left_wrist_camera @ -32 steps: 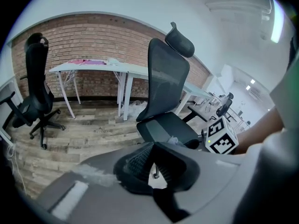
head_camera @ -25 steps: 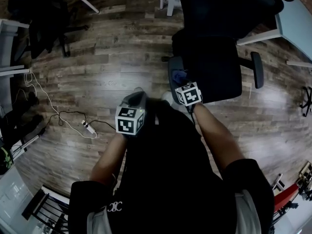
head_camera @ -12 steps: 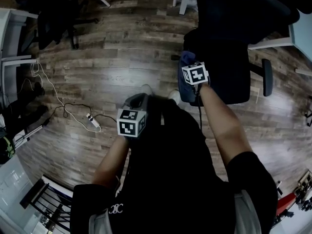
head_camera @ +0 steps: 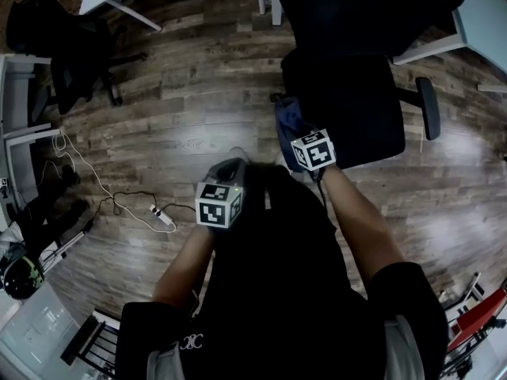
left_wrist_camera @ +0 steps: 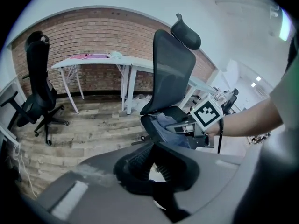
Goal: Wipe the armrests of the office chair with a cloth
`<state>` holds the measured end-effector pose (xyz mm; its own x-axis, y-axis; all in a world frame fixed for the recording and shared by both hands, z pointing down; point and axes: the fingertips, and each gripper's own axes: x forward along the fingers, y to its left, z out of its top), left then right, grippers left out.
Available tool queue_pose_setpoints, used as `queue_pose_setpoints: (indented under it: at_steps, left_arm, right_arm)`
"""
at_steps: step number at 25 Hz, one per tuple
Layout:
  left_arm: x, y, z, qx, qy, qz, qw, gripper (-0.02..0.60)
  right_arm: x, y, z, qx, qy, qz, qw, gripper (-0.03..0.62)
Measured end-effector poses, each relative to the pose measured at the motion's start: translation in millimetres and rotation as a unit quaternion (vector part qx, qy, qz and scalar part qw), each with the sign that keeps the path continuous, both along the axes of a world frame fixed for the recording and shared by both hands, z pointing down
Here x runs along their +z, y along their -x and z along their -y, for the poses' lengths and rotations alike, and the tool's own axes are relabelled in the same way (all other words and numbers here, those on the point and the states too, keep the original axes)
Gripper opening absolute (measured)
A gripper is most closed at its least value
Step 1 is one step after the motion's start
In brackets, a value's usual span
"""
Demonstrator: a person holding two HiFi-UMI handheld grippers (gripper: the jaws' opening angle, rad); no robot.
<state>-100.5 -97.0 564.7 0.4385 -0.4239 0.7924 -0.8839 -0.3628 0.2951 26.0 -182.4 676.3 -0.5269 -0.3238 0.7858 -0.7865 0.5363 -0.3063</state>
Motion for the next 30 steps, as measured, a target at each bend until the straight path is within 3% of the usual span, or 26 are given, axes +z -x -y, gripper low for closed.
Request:
queue_pose_setpoints:
  at_steps: [7,13,17,24,27,30]
  left_arm:
    - [0.8,-34.2,31.1,0.064,-0.005,0.005,0.9979,0.005]
    - [3.3,-63.8,52.6,0.104,-0.004,0.017,0.9944,0.005]
    - [6.4,-74.6,66.0,0.112,-0.003,0.032,0.9932,0.005]
    - [20.0,-73.2,79.1,0.124,0.007,0.061,0.9904,0.005]
    - [24.1,-70.1,80.5,0.121,0.011,0.071,0.99,0.005]
    - [25.2,-70.5,81.3,0.12,0.011,0.076,0.9898,0.005]
  right_arm:
    - [-4.1,-27.9,-59.7,0.046,0.019,0.05,0.997,0.084]
    - [-1.7,-54.3,-86.5,0.014,0.038,0.075,0.996,0.086]
    - [-0.8,-76.6,-73.1,-0.014,0.003,0.083,0.996,0.084]
    - [13.5,-98.5,-29.1,-0.135,-0.096,0.019,0.986,0.083]
    - [21.4,-100.5,-17.9,-0.202,-0.119,-0.014,0.972,0.083]
    - [26.7,-89.7,-21.3,-0.288,-0.121,-0.007,0.95,0.083]
